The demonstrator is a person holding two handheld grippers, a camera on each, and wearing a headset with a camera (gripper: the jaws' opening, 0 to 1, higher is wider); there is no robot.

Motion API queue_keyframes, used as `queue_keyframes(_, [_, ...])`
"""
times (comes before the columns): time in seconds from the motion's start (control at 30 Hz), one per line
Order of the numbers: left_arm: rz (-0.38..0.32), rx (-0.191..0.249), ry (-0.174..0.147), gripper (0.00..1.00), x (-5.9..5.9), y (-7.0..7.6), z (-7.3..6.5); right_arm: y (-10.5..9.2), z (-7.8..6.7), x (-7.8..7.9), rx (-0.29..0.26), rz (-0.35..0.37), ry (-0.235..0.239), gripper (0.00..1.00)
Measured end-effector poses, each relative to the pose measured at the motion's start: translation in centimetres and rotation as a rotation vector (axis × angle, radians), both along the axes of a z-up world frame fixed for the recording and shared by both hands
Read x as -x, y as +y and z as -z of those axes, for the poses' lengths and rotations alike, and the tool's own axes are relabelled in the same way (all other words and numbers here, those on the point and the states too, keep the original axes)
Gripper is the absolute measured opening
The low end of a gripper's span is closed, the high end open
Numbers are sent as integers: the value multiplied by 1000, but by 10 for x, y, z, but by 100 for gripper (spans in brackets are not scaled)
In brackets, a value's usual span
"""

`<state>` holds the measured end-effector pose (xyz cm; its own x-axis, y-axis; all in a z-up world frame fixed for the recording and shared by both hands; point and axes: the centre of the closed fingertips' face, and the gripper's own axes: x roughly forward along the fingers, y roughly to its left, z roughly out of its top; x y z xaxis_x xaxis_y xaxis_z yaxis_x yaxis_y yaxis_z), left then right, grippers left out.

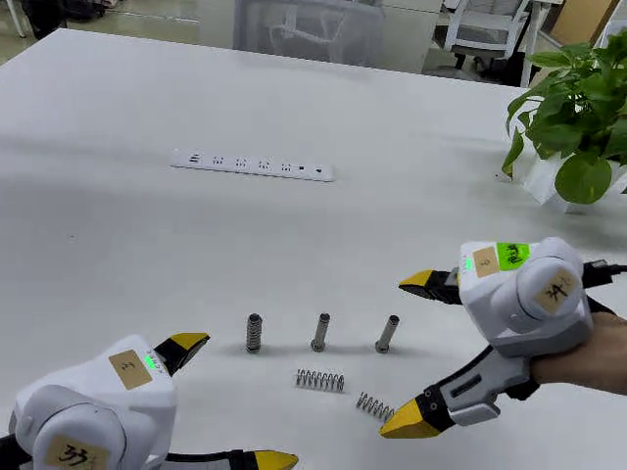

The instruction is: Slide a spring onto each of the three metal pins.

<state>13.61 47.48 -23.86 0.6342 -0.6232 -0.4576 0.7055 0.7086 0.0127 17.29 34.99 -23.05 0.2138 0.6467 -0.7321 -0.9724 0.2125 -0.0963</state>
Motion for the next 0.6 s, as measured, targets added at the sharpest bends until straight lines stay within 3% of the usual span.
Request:
queue_keyframes(0.23, [25, 0, -6, 85, -9, -1, 2, -25, 5, 14, -71, 143, 33, 99])
queue_keyframes(0.6, [121, -35, 10, 78, -5, -9, 9, -49, 8, 31, -121, 266, 48, 99])
